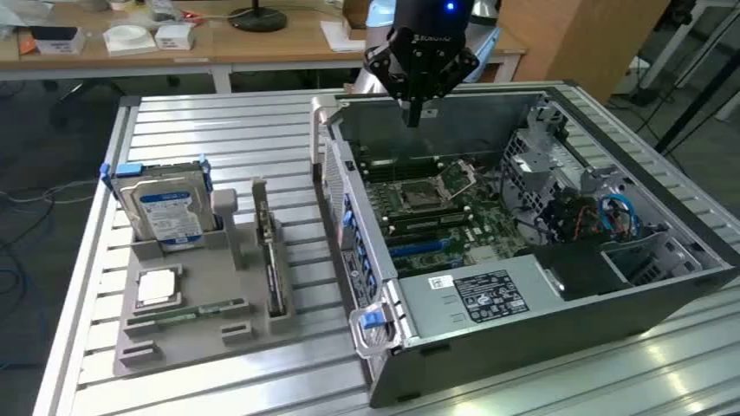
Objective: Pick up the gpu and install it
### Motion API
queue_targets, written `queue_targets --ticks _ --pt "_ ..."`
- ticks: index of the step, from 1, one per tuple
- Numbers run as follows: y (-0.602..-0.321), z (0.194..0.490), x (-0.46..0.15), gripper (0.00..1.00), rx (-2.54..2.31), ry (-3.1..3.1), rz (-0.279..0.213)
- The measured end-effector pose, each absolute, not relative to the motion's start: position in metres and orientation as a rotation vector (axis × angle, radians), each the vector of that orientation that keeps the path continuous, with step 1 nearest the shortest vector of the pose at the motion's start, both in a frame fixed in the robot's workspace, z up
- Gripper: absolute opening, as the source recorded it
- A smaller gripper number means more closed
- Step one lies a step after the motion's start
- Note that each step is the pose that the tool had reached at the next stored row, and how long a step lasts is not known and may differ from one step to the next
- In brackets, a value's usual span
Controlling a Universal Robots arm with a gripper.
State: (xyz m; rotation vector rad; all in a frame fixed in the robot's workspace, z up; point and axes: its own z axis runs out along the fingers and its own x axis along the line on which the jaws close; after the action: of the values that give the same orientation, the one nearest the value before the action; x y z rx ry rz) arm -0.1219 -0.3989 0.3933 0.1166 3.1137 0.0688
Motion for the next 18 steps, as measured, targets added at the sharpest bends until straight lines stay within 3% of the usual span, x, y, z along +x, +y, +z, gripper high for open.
queue_targets --ticks 18 --pt "-0.3989 0.3921 -0.1221 0.11 0.116 3.114 0.068"
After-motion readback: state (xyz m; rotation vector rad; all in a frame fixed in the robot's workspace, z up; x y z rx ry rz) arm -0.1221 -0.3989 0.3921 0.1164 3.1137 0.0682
